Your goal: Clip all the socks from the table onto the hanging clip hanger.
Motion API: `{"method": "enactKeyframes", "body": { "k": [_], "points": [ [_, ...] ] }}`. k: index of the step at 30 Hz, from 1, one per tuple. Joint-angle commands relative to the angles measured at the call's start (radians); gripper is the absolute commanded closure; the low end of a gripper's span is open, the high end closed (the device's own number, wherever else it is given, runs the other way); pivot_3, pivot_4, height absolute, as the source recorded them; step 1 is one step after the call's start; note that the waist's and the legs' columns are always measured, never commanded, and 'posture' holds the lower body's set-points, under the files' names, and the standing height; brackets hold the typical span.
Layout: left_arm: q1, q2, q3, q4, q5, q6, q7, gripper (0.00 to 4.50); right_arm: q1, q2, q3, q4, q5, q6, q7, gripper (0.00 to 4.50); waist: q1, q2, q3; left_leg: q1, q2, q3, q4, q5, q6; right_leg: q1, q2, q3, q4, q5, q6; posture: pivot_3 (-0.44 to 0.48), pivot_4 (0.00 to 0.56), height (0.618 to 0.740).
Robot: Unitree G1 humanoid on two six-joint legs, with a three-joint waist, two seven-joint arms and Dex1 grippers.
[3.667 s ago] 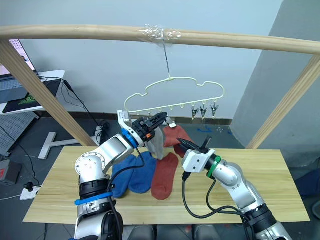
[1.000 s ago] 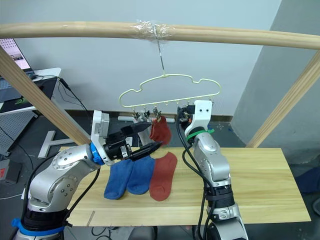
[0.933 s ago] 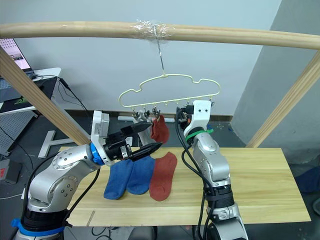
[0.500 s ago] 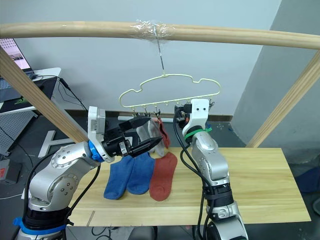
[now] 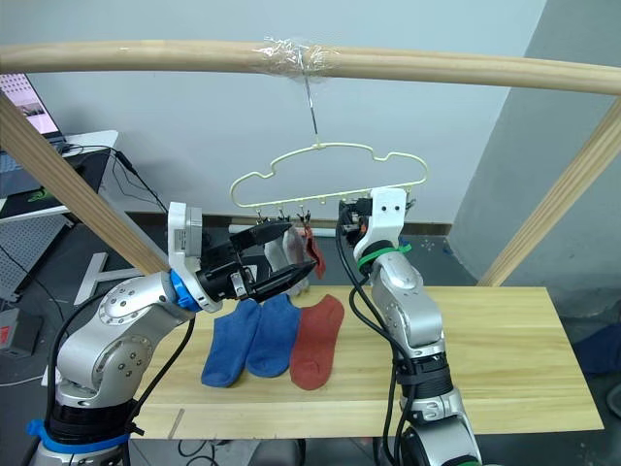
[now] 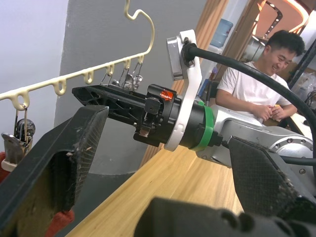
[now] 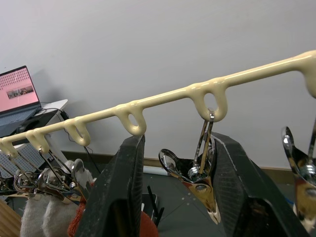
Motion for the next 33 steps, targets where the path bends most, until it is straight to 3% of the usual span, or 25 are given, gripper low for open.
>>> {"method": "enactKeyframes", "body": {
  "k": [1, 4, 7, 11, 16, 19, 22, 25, 33],
  "points": [
    [-0.012, -0.009, 0.017, -0.031, -0.018, -0.011, 0.011, 0.0, -0.016, 0.014, -0.004, -0.021, 0.008, -0.019, -0.006, 2.54, 0.0, 0.0, 0.0, 0.0, 0.0, 0.0, 0.0, 0.0, 0.0, 0.0, 0.0, 0.0, 0.0, 0.0, 0.0, 0.184, 0.169, 0.74],
    [-0.007, -0.009, 0.016, -0.036, -0.017, -0.013, 0.012, 0.0, -0.015, 0.01, -0.006, -0.023, 0.01, -0.02, -0.006, 2.92, 0.0, 0.0, 0.002, 0.0, 0.0, 0.0, 0.0, 0.0, 0.0, 0.0, 0.0, 0.0, 0.0, 0.0, 0.0, 0.185, 0.172, 0.74],
    [0.004, -0.008, 0.013, -0.04, -0.009, -0.02, 0.009, 0.0, -0.017, 0.004, -0.011, -0.019, 0.007, -0.022, -0.006, 3.78, 0.0, 0.001, 0.002, 0.0, 0.0, 0.0, 0.0, 0.0, 0.0, 0.0, 0.0, 0.0, 0.0, 0.0, 0.0, 0.184, 0.173, 0.74],
    [0.019, -0.01, 0.007, -0.056, -0.009, -0.019, 0.013, 0.0, -0.015, 0.001, -0.012, -0.023, 0.005, -0.019, -0.004, 4.49, 0.0, 0.001, 0.003, 0.0, 0.0, 0.0, 0.0, 0.0, 0.0, 0.0, 0.0, 0.0, 0.0, 0.0, 0.0, 0.184, 0.176, 0.74],
    [0.044, -0.012, -0.014, -0.065, 0.017, -0.017, 0.028, 0.0, -0.003, -0.015, -0.016, -0.038, 0.009, -0.006, 0.005, 4.49, 0.0, 0.001, 0.003, 0.0, 0.0, 0.0, 0.0, 0.0, 0.0, 0.0, 0.0, 0.0, -0.001, 0.0, 0.0, 0.176, 0.177, 0.74],
    [0.114, 0.037, -0.138, 0.004, 0.224, -0.054, 0.059, 0.0, -0.006, -0.087, -0.018, -0.056, 0.016, 0.057, 0.06, 4.49, -0.001, 0.001, 0.003, 0.0, 0.0, 0.0, 0.0, 0.0, 0.0, 0.0, 0.0, 0.0, -0.001, 0.0, 0.0, 0.164, 0.177, 0.74],
    [0.149, 0.009, -0.205, 0.083, 0.304, -0.051, 0.109, 0.0, -0.012, -0.14, -0.026, -0.075, 0.037, 0.105, 0.104, 4.49, -0.001, 0.004, 0.005, 0.0, 0.0, 0.0, 0.0, 0.0, 0.0, 0.001, 0.0, 0.001, -0.005, 0.0, 0.0, 0.144, 0.176, 0.74],
    [0.151, -0.056, -0.339, 0.345, 0.515, -0.261, 0.163, 0.0, -0.013, -0.181, -0.039, -0.11, 0.059, 0.152, 0.129, 4.49, 0.001, 0.004, 0.005, 0.0, 0.0, 0.0, 0.0, 0.0, 0.0, 0.001, 0.0, 0.0, -0.006, 0.0, 0.0, 0.121, 0.169, 0.74],
    [0.006, -0.202, -0.458, 0.751, 0.752, -0.487, 0.248, 0.0, 0.029, -0.168, -0.034, -0.169, 0.057, 0.208, 0.096, 4.49, 0.003, 0.005, 0.005, -0.001, 0.0, 0.001, -0.001, 0.0, 0.0, 0.001, 0.0, 0.001, -0.006, 0.0, 0.0, 0.099, 0.163, 0.74]
  ]
}}
